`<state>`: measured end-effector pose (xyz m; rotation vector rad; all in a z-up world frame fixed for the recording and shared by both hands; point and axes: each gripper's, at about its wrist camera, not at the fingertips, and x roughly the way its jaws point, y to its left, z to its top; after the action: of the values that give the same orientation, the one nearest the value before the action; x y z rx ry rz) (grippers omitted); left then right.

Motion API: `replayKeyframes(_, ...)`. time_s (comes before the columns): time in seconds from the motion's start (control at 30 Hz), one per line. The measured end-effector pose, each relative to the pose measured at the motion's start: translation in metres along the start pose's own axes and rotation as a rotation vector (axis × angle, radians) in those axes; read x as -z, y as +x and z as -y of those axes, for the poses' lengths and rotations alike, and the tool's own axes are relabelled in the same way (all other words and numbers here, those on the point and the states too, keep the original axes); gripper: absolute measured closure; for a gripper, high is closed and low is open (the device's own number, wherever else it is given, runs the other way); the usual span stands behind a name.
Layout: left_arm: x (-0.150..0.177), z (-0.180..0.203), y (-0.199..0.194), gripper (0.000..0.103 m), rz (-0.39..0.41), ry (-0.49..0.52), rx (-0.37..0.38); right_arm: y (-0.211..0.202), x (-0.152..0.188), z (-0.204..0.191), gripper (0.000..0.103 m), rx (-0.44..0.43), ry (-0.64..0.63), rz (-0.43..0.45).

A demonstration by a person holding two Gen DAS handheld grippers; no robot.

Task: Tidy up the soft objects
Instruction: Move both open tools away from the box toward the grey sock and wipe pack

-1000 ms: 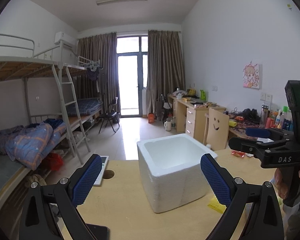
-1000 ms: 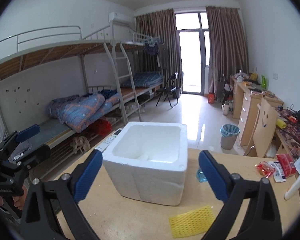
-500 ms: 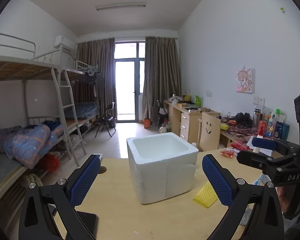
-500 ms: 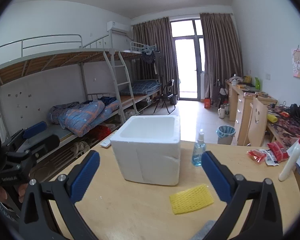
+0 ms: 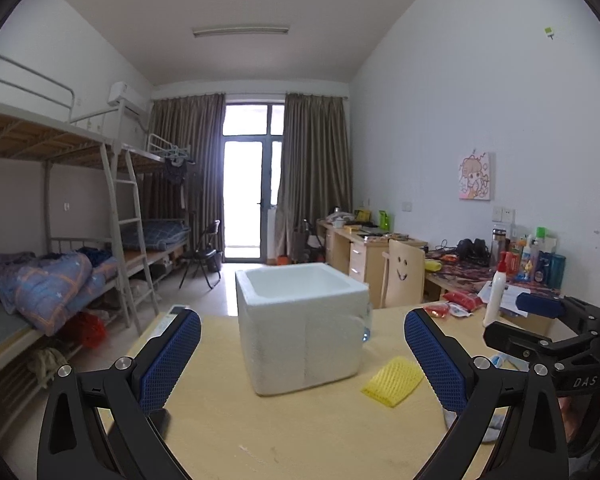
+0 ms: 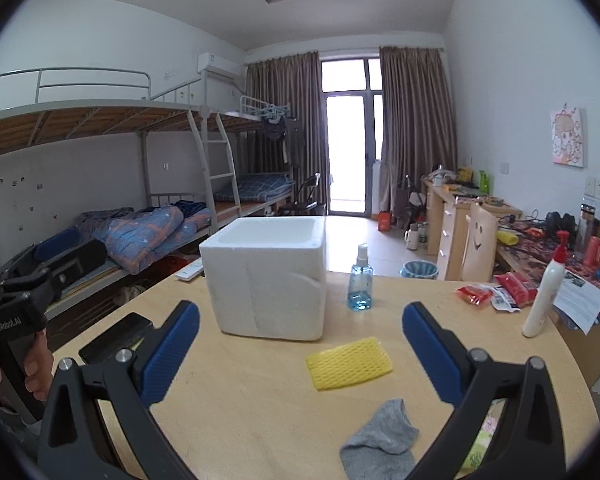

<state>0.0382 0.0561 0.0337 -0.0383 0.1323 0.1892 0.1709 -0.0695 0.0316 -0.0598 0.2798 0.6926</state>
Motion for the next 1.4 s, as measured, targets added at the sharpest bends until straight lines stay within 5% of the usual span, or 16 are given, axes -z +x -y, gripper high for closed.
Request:
replayKeyframes(0.2, 0.028, 0.008, -0.012, 0.001, 0.056, 0.041, -0.089, -0.009, 0.028, 0.004, 0.0, 0.046, 0.01, 0.003)
replayKeyframes(0.4, 0.052, 0.01, -0.014, 0.001, 0.025, 0.046, -0.091, -0.014, 0.055, 0.012, 0.001, 0.092, 0.066, -0.008)
replayKeyframes(0.93, 0.061, 0.026, -0.009, 0.001, -0.052, 0.023, 0.017, -0.025, 0.077, 0.014, 0.0, 0.123, 0.089, -0.019)
replayKeyframes(1.4, 0.065, 0.086, 0.019, 0.001, -0.112, 0.051, 0.163, -0.051, 0.088, 0.072, 0.0, 0.242, 0.147, -0.033)
